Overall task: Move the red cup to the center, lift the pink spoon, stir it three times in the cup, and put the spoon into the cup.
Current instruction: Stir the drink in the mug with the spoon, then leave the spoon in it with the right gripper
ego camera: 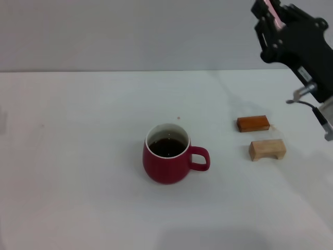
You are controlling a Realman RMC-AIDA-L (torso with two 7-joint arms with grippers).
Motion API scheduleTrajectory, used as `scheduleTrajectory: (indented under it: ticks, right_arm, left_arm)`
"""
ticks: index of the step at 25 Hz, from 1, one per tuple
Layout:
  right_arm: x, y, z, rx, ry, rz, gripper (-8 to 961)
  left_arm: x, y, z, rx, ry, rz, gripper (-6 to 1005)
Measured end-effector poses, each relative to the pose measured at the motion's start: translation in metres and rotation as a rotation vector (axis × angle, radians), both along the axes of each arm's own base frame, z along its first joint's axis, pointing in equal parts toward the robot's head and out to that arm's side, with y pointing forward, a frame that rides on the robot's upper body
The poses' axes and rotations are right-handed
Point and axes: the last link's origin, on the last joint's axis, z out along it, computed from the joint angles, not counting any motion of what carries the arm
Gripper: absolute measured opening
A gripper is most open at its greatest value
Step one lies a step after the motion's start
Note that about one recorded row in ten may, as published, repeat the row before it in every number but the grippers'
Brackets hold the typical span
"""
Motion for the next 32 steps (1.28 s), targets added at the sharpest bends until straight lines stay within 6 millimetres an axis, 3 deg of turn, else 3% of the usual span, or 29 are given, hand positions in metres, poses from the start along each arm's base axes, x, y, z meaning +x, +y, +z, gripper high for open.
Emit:
scheduleTrajectory:
  ticks: [14,24,32]
  right_arm:
    - [-0.047,0.014,0.008,-0.076,-0.09,-0.097,155]
    - [-0.082,0.009,0.006,-0.117,-0.191,-0.155,155]
    - [-0.099,0.003,0.013,-0.125,-0.269,-0.213,156]
  left_arm:
    - [0.0,0.001,0.003,0.008,0.002,0.0,843]
    - [0.0,0.001,0.004,0.013,0.002,0.0,843]
    - [-0.003,0.0,0.006,0.025,0.0,0.014,843]
